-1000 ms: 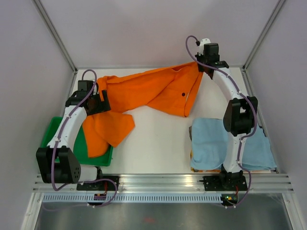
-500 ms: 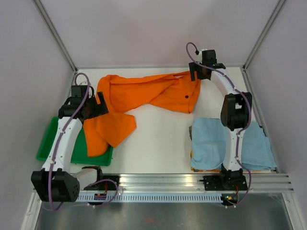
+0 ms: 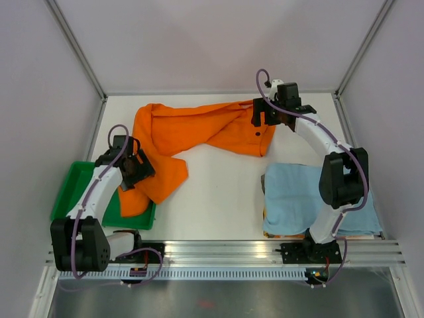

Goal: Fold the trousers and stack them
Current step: Flatten the trousers out

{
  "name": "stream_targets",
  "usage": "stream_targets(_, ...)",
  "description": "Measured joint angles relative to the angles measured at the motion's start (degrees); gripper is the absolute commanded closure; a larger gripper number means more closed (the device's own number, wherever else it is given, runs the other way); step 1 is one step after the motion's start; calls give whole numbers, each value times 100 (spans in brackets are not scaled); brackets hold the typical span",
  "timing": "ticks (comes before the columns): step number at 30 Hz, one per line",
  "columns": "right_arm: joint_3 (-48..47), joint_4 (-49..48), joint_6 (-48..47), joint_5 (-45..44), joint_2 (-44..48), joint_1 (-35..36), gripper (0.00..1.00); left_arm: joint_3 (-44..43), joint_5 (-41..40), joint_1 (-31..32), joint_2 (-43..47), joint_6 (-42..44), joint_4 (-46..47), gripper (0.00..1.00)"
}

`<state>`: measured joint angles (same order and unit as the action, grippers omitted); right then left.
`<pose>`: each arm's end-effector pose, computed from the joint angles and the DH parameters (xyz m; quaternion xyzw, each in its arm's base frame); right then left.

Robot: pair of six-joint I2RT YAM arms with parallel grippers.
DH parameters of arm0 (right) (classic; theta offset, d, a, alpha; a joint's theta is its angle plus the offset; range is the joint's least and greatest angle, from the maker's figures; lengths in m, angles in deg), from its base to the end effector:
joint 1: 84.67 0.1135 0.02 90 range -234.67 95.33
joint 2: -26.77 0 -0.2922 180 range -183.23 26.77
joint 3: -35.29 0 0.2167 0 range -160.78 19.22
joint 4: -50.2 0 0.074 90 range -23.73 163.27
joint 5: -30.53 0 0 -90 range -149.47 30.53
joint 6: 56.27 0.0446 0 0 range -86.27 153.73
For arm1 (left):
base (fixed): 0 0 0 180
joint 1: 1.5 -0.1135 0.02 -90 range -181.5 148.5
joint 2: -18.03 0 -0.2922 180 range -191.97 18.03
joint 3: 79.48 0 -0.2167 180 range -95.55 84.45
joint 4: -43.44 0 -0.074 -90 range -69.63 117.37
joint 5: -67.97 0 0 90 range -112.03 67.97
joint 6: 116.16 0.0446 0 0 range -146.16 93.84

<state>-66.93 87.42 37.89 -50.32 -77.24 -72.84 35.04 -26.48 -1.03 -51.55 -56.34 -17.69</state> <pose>0.3891 0.0888 0.3159 -0.0944 0.8954 0.1310 0.4149 0.1839 0.0020 0.2643 -0.2583 0.9412 -0.0201 0.2167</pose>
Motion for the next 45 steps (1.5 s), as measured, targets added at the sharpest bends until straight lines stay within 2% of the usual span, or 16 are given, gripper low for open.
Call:
stream_targets(3, 149, 68, 37, 50, -11, 39, 5, 297, 74, 0, 9, -343, 271, 27)
stream_targets(4, 153, 74, 48, 61, -20, 35, 5, 407, 127, 0, 9, -444, 365, 42)
stream_targets(6, 153, 57, 70, 118, -26, 31, 5, 525, 201, 0, 11, -621, 463, 61)
stream_targets(7, 153, 44, 81, 142, -26, 26, 5, 535, 223, 0, 22, -671, 498, 79)
stream_targets(9, 155, 37, 90, 155, -31, 26, 5, 522, 203, 2, 118, -682, 533, 94)
stream_targets(10, 160, 26, 103, 160, -33, 31, 5, 479, 181, 2, 199, -688, 507, 98)
stream_targets(15, 262, -2, 149, 168, -70, 70, 5, -448, -33, 2, 417, -518, 125, 98)
stream_targets(22, 586, -15, 271, 175, -199, 186, 5, -2695, -461, -177, 85, -212, 81, 98)
stream_targets(25, 621, -11, 299, 170, -238, 214, 5, -3560, -531, -564, -542, -269, 229, 98)
stream_targets(32, 619, -72, 310, -28, -380, 216, 4, -4503, -136, -1869, -2107, -713, 588, 98)
stream_targets(34, 616, -74, 341, -142, -492, 216, 4, -4892, 20, -2186, -2643, -800, 638, 96)
stream_targets(36, 601, -61, 428, -247, -645, 216, 4, -5436, 131, -2406, -3228, -817, 590, 85)
stream_targets(37, 597, -57, 487, -299, -713, 216, 4, -5711, 160, -2468, -3491, -804, 588, 50)
stream_targets(39, 588, -28, 627, -385, -802, 216, 4, -6168, 173, -2498, -3845, -723, 605, 2)
stream_targets(45, 584, -61, 1043, -269, -846, 216, 5, -6516, 260, -2444, -3775, -546, 588, 0)
